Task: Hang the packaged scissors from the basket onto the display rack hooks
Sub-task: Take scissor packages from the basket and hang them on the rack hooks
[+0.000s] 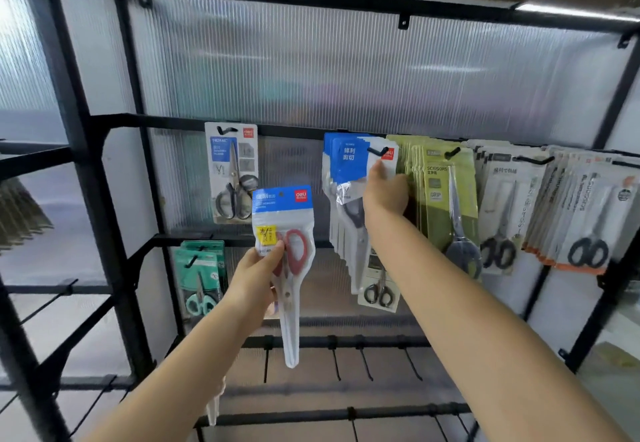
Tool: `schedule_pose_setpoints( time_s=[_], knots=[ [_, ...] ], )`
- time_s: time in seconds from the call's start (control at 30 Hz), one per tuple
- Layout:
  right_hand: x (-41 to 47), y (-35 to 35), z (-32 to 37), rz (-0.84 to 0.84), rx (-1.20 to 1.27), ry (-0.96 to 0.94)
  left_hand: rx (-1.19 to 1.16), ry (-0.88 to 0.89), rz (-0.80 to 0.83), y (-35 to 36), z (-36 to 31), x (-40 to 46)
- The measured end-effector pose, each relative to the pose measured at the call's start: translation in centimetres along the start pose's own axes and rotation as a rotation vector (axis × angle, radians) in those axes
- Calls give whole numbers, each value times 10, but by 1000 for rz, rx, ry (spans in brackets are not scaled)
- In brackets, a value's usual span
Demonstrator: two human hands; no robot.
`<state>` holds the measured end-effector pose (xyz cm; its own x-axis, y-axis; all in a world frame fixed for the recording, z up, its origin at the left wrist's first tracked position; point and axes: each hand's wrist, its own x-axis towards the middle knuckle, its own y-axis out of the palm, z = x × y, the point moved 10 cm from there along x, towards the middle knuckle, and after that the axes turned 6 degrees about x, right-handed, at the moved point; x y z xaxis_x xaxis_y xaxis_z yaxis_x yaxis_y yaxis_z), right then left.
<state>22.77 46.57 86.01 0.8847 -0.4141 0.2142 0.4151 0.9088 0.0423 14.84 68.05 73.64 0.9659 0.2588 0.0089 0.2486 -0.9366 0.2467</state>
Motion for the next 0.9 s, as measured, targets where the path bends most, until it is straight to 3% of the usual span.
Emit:
schedule_pose_setpoints(
  time_s=[0.37,0.47,0.57,0.67,0.9],
  knots=[
    [-31,2,-24,-158,-124,28,36,0,-69,-54,0,-31],
    [-69,8,-26,-160,-155,-101,59,-13,-76,-67,4,-44],
    [-119,44,-19,117,-57,-263,92,-17,-72,-83,12,-56],
    [-162,85,-22,467,-32,-267,119,-27,-79,-101,23,-71],
    [-216,127,-84,777,-315,-247,80,-154,-166,-163,93,-100]
  ],
)
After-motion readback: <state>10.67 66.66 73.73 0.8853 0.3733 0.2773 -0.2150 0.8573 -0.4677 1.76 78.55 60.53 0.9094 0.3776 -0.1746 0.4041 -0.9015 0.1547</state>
